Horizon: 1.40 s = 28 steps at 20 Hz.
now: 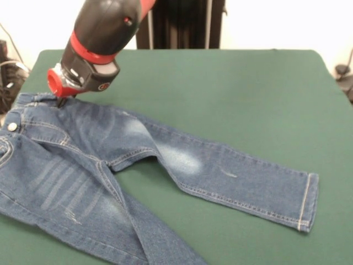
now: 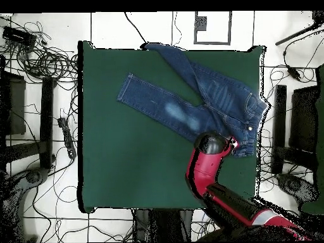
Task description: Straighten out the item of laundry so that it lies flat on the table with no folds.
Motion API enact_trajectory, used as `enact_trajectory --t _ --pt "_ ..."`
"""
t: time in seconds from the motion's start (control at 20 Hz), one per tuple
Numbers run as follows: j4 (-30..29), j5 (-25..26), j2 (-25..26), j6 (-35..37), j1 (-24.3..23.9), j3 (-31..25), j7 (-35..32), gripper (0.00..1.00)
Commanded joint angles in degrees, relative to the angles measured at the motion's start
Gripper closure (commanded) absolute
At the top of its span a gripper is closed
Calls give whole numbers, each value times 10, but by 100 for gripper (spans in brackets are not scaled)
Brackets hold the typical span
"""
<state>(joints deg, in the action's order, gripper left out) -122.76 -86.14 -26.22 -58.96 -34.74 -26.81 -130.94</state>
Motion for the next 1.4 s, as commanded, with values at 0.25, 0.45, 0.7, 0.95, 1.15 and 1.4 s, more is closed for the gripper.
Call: enact_trajectory --t 0.25,0.45,0.7,0.95,1.15,1.4 --pt "-93 -129 84 71 8 33 -40 100" --pt "-93 -76 88 96 4 47 -60 100" --pt "-88 -56 93 126 -5 40 -62 100" --pt "-70 -59 97 121 2 35 -60 100" --pt "-72 -110 68 104 13 9 -36 100" --pt "-80 -186 22 80 26 -22 -4 100"
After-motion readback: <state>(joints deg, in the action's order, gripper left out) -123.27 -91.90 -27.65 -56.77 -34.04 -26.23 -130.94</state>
